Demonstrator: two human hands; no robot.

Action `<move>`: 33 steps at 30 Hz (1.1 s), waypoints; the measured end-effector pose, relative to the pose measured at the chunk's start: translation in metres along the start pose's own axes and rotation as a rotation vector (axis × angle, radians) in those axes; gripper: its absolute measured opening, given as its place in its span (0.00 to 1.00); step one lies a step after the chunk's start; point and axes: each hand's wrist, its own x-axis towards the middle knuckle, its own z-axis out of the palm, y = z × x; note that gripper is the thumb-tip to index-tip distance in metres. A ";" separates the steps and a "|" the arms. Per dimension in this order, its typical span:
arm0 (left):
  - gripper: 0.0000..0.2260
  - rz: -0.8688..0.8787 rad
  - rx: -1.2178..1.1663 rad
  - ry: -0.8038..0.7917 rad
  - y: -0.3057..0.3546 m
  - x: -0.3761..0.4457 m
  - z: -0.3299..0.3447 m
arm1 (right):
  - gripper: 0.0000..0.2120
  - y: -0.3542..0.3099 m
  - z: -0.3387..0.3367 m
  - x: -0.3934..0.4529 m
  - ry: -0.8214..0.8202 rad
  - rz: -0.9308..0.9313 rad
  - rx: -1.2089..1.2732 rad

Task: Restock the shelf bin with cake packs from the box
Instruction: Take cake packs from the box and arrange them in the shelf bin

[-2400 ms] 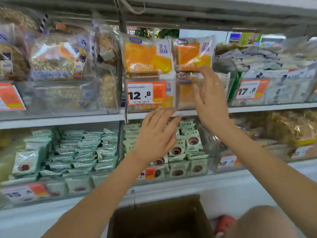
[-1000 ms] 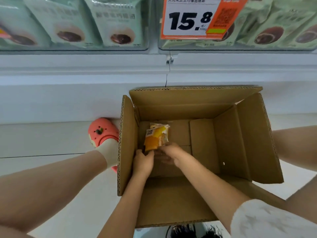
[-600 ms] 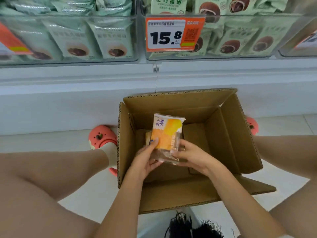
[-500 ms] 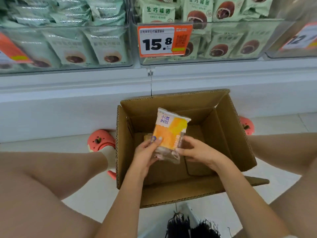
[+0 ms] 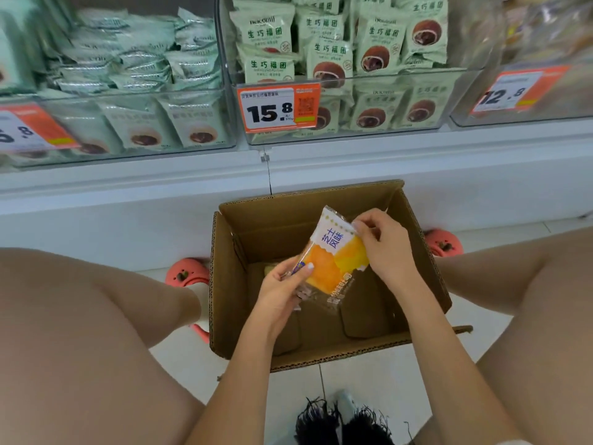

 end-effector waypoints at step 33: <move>0.21 1.928 1.290 0.846 0.430 -0.028 0.215 | 0.05 -0.303 -0.313 0.179 0.564 -0.523 0.555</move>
